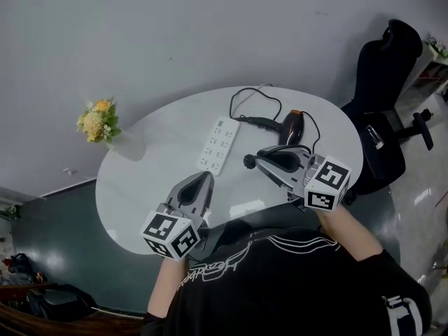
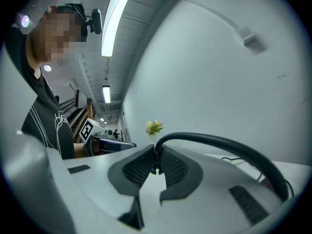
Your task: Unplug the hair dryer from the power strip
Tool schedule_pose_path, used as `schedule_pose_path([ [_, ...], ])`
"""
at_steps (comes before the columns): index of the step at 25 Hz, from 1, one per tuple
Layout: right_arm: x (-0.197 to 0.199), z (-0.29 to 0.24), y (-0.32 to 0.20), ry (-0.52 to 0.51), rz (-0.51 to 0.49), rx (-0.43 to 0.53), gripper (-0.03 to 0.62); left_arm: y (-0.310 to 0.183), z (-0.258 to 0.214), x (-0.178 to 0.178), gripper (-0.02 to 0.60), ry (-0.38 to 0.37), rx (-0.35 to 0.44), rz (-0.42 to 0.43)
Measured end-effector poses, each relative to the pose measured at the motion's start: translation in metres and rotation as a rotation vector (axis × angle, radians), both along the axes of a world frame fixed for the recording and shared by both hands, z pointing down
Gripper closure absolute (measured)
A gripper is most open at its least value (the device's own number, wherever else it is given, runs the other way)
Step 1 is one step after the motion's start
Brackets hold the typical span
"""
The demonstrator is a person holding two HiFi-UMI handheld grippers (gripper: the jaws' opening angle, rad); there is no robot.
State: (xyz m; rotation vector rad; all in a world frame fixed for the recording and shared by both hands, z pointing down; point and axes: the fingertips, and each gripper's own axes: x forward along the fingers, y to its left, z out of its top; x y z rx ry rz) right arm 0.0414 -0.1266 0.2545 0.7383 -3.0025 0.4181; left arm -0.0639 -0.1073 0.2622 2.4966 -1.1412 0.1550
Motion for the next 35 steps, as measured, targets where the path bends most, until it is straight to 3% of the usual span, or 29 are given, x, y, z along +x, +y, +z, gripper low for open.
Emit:
schedule_pose_path([
  [14,0.002,-0.017,0.014,-0.003,0.018,0.012,0.568,0.015,-0.028,0.001,0.581,0.034,0.08,0.001],
  [35,0.006,-0.011,0.018,-0.038,0.018,-0.005,0.568,0.022,-0.023,0.009,0.581,-0.002,0.086,0.007],
])
